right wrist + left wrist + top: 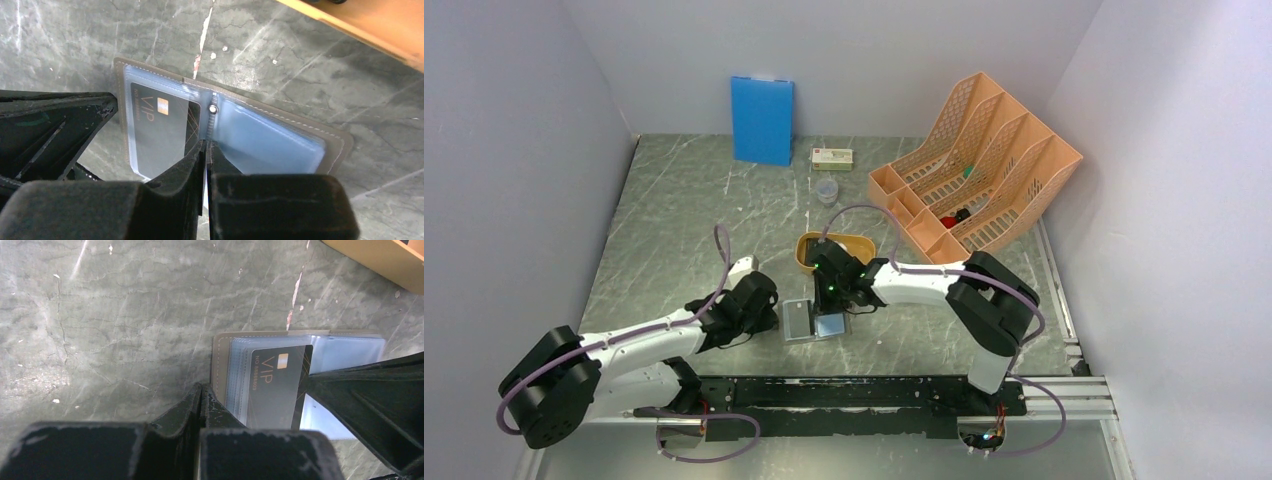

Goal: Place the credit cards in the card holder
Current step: Insert the credit card into the card holder.

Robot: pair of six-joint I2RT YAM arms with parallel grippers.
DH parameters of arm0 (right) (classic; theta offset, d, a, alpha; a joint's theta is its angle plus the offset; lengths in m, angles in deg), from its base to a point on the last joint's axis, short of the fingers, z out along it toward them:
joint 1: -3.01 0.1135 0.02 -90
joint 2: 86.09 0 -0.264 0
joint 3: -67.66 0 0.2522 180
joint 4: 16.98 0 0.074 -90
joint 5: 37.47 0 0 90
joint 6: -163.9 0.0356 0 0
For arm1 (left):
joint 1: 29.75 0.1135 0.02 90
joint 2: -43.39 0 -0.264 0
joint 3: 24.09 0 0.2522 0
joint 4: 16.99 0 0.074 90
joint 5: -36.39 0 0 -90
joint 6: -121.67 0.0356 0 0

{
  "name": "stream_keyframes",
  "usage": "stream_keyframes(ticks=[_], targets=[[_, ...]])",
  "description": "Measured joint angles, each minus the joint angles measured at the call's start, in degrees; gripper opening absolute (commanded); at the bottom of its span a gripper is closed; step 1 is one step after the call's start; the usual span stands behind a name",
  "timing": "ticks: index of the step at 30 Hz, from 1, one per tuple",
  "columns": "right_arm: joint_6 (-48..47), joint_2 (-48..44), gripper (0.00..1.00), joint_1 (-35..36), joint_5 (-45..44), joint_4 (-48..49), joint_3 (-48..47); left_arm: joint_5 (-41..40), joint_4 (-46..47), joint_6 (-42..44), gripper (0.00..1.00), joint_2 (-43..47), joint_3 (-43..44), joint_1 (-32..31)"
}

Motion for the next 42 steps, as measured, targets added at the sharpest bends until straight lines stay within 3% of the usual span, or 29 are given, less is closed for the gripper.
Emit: stream_keyframes(ticks=[12, 23, 28, 34, 37, 42], targets=[[-1.18, 2.21, 0.0, 1.4, 0.28, -0.79, -2.27, 0.02, 0.37, 0.28, 0.05, -0.55, 0.22, 0.0], [-2.69, 3.76, 0.0, 3.67, -3.65, -5.79, -6.34, -0.09, 0.31, 0.81, 0.05, -0.39, 0.24, 0.0], [-2.8, 1.42, 0.19, 4.48, -4.72, -8.07, -6.34, -0.17, -2.36, 0.81, 0.05, 1.27, 0.24, 0.0], [-3.96, -4.74, 0.31, 4.07, -6.36, -11.78, -7.56, -0.79, -7.26, 0.9, 0.07, 3.76, 0.39, 0.0], [-4.92, -8.04, 0.36, 2.19, -7.96, -12.46, -8.41, -1.25, -9.75, 1.18, 0.16, 4.74, 1.36, 0.0], [-5.99, -15.02, 0.55, -8.09, -5.77, -7.58, -4.92, -2.08, -12.39, 2.89, 0.44, 8.31, 4.74, 0.0]])
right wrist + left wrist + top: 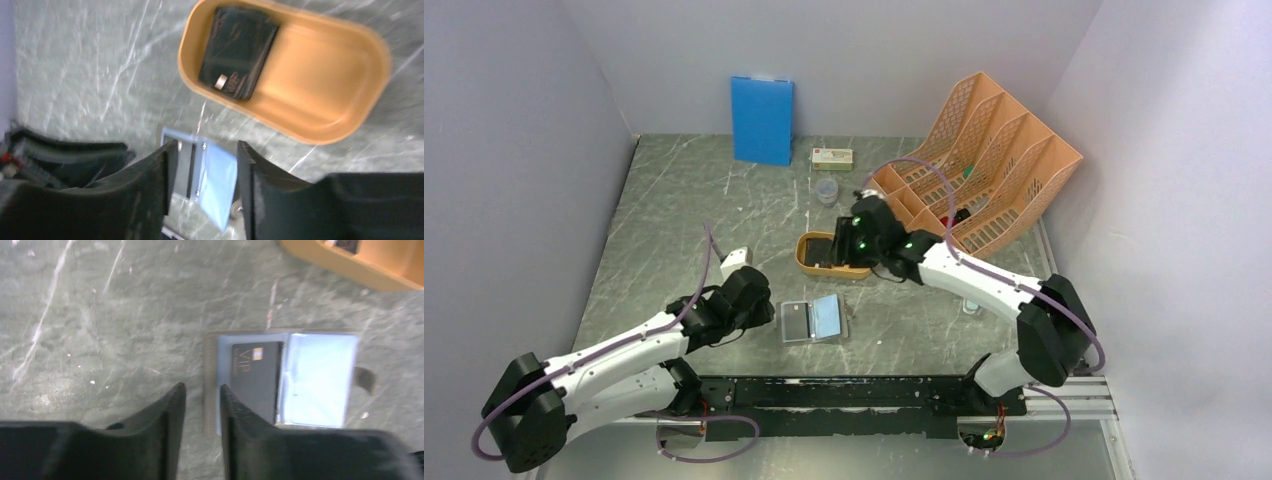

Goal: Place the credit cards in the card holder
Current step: Insert the credit card into the card holder, then pick up the credit card from the storage box.

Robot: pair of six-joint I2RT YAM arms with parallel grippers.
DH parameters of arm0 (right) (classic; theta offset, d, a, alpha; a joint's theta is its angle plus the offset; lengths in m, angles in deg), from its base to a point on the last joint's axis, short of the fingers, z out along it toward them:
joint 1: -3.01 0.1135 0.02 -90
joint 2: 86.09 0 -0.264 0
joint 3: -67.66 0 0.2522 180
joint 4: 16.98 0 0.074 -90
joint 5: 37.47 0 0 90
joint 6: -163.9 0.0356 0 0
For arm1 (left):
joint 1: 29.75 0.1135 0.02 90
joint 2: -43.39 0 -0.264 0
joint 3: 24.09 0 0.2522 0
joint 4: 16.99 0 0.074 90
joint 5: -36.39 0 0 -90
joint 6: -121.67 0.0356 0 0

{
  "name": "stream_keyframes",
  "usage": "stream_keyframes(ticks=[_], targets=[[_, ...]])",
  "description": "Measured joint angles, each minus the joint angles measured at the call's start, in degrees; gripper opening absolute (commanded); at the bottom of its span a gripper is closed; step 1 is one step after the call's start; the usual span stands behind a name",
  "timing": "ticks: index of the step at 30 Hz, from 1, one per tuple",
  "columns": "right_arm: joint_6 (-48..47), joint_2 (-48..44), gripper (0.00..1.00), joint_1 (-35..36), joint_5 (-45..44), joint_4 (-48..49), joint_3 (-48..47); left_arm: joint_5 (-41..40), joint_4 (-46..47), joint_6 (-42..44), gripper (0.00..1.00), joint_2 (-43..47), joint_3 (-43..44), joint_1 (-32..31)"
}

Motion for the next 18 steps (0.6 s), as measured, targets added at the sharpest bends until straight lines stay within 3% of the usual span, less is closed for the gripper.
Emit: stream_keyframes(ticks=[5, 18], targets=[[0.33, 1.92, 0.62, -8.68, 4.04, 6.99, 2.62, -0.92, 0.28, 2.43, 0.5, 3.13, 1.7, 0.0], [3.69, 17.4, 0.61, -9.07, 4.22, 13.6, -3.19, -0.85, 1.07, 3.91, 0.48, 0.66, 1.81, 0.0]])
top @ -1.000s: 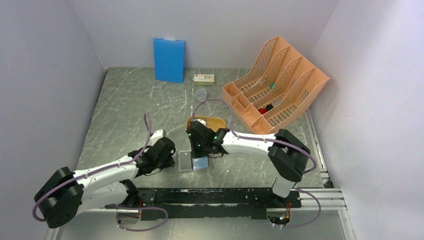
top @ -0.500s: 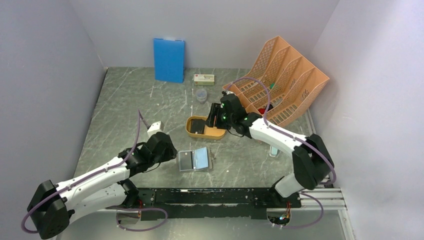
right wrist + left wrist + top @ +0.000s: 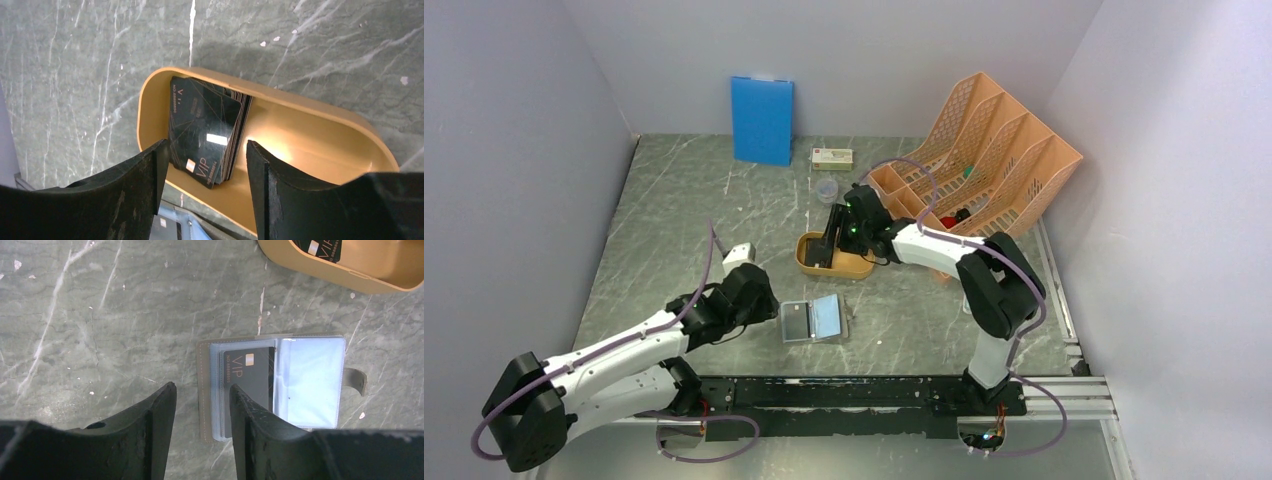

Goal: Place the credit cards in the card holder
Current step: Pick up the credit card from the storage box.

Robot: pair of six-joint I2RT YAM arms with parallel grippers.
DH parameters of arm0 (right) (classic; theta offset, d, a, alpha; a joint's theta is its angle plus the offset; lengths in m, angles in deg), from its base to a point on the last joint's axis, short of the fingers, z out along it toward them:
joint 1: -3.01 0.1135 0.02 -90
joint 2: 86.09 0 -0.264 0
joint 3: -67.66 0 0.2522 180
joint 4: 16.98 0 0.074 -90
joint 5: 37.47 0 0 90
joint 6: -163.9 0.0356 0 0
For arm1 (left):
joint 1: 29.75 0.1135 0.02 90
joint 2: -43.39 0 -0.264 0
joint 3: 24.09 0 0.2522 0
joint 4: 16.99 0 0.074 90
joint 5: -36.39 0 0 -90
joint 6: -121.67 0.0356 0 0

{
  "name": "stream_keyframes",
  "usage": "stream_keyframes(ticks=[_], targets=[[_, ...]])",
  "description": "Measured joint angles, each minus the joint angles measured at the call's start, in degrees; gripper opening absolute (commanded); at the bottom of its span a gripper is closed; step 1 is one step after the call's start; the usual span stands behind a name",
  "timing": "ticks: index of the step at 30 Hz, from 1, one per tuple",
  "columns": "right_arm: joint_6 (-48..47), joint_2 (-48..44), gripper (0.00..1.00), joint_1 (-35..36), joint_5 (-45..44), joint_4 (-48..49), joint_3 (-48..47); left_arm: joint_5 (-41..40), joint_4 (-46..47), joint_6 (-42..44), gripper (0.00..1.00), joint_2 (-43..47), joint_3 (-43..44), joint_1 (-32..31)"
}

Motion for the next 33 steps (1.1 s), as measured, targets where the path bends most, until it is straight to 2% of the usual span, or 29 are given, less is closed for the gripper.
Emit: stream_keyframes(ticks=[11, 31, 33], targets=[[0.85, 5.75, 0.48, -0.66, 1.31, 1.64, -0.76, 0.39, 0.5, -0.37, 0.45, -1.84, -0.2, 0.0], [2.38, 6.4, 0.0, -2.82, 5.38, 6.47, -0.11, 1.01, 0.98, -0.81, 0.42, -4.13, -0.39, 0.0], [2.56, 6.25, 0.0, -3.02, 5.9, 6.93, 0.17, 1.07, 1.05, -0.81, 0.42, -4.24, -0.39, 0.0]])
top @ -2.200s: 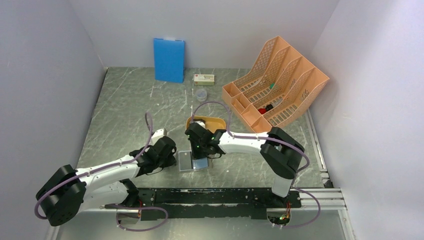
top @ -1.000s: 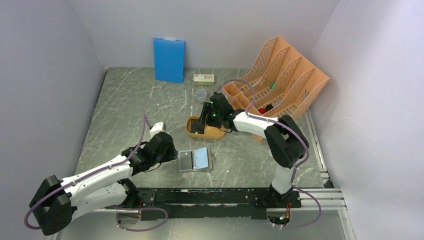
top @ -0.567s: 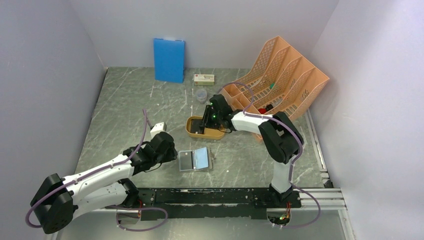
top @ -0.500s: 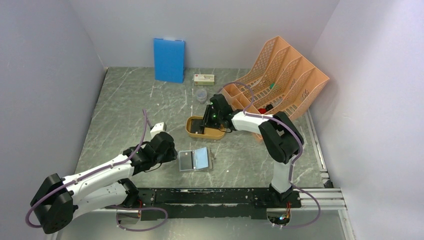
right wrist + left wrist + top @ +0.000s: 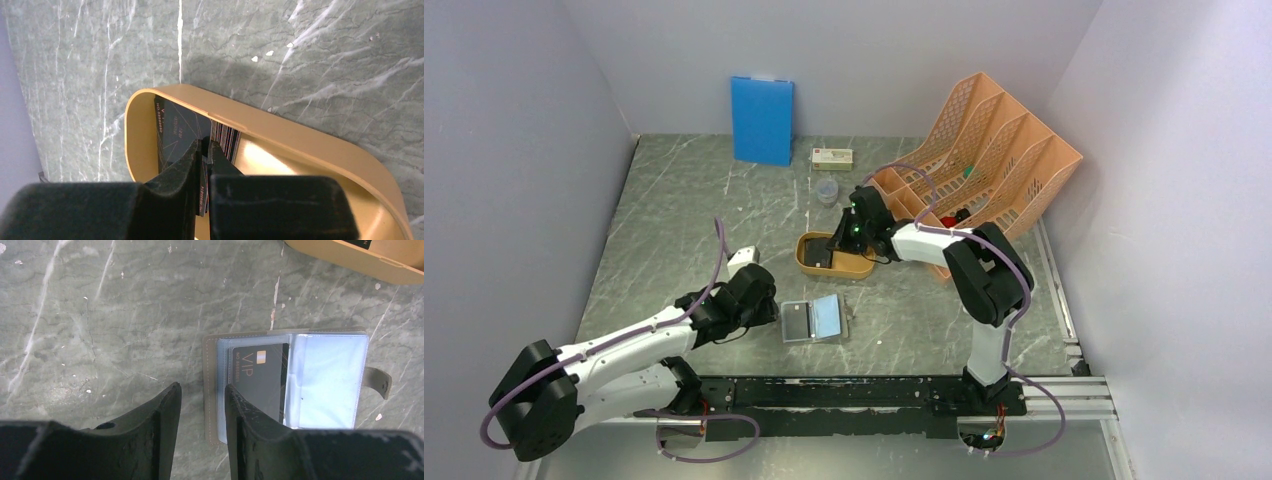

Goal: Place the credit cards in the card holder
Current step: Pick up the credit card from the storage box.

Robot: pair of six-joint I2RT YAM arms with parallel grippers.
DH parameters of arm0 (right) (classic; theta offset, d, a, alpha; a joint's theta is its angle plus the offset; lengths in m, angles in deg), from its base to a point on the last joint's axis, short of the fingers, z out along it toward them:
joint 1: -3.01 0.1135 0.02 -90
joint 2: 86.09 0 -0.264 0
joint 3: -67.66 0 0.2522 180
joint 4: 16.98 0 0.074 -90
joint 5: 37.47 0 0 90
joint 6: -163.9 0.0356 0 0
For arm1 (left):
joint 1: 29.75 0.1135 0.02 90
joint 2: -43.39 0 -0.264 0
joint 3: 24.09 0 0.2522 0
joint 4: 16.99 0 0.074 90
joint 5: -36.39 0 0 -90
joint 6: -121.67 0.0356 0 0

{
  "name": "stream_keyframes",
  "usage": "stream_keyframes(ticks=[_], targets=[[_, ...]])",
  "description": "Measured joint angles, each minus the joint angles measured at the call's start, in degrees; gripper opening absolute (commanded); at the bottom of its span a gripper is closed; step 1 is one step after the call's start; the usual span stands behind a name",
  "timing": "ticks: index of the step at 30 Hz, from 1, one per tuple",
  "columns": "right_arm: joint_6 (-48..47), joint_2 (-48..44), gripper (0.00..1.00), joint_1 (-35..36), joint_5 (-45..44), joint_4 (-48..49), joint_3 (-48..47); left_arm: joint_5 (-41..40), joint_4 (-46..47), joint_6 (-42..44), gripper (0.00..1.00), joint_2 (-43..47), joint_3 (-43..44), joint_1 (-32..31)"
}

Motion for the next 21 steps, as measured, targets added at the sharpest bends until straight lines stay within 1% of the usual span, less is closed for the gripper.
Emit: stream_keyframes(ticks=[5, 17, 21], targets=[[1.07, -1.18, 0.0, -0.44, 0.79, 0.74, 1.57, 0.04, 0.02, 0.0, 0.42, 0.07, 0.0, 0.0], [2.84, -9.4, 0.0, -0.83, 2.64, -0.39, 4.68, 0.02, -0.02, -0.09, 0.42, 0.96, 0.0, 0.0], [3.48, -10.69, 0.0, -0.85, 2.86, -1.09, 5.03, 0.02, -0.02, -0.26, 0.42, 1.03, 0.0, 0.0]])
